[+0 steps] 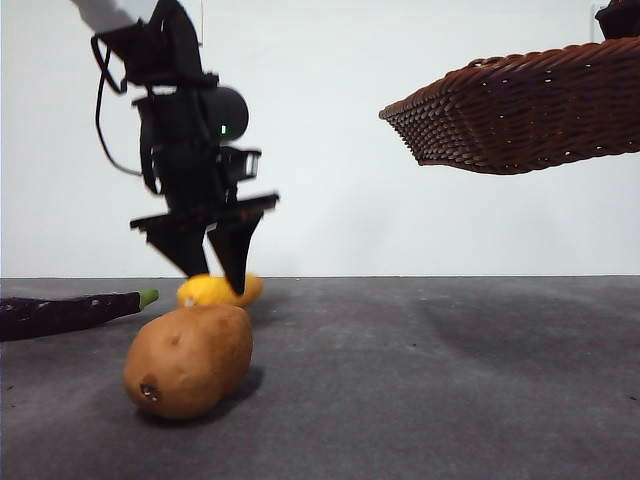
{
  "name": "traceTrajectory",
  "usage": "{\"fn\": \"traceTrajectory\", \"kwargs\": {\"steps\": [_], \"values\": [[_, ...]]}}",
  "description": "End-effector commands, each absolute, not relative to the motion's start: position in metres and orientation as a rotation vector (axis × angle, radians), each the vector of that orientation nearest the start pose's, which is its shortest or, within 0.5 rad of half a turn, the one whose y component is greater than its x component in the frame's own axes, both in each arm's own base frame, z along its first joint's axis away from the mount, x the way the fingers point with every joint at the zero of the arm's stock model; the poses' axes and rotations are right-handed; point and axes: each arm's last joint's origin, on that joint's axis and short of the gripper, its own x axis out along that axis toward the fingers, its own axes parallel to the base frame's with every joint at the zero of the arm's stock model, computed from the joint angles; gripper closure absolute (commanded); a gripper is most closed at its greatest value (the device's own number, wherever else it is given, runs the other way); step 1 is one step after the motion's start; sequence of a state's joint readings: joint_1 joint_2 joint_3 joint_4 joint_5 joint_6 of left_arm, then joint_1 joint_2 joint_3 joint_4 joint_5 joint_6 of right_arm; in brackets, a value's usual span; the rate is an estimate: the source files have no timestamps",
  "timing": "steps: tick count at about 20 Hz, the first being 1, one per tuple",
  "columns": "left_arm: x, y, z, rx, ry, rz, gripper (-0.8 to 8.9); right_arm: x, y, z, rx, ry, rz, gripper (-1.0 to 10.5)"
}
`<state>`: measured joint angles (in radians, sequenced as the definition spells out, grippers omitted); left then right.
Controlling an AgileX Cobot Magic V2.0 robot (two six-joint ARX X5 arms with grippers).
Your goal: Help me put the vegetables on the table into the basket
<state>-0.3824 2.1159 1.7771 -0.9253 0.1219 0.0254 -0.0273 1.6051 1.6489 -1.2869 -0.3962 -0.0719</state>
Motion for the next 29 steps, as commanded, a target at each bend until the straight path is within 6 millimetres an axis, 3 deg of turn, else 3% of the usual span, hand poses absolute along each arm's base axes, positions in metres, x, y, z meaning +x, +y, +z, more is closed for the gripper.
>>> {"fn": "traceTrajectory", "kwargs": {"steps": [1,5,8,12,15,16,17,21,25,27,29], "values": [[0.405,-0.168,0.250,0.113,1.225,-0.537,8.22,0.300,0.004,0.352,0.213,1.197,0.358,9.5],[0.369,-0.184,0.325,0.054,1.049,-0.710,8.22,0.301,0.014,0.350,0.151,1.222,0.231,9.5],[0.335,-0.212,0.351,0.077,0.994,-0.832,8.22,0.302,0.031,0.349,0.107,1.216,0.188,9.5],[0.314,-0.262,0.354,-0.004,0.948,-0.930,8.22,0.300,0.060,0.350,0.079,1.201,0.224,9.5],[0.315,-0.272,0.355,-0.109,0.942,-0.898,8.12,0.298,0.072,0.350,0.062,1.205,0.256,9.5],[0.315,-0.272,0.354,-0.125,0.954,-0.870,8.01,0.298,0.073,0.350,0.065,1.206,0.259,9.5],[0.316,-0.271,0.353,-0.124,0.959,-0.820,7.10,0.297,0.074,0.350,0.068,1.209,0.264,9.5],[0.319,-0.271,0.346,-0.100,0.970,-0.763,2.62,0.296,0.077,0.350,0.122,1.223,0.345,9.5],[0.321,-0.273,0.342,-0.088,0.977,-0.787,2.41,0.296,0.076,0.350,0.109,1.229,0.326,9.5],[0.320,-0.258,0.355,-0.107,0.966,-0.874,2.48,0.295,0.072,0.349,0.038,1.237,0.235,9.5],[0.306,-0.241,0.373,-0.044,0.958,-0.892,2.48,0.293,0.070,0.348,-0.006,1.256,0.201,9.5]]}}
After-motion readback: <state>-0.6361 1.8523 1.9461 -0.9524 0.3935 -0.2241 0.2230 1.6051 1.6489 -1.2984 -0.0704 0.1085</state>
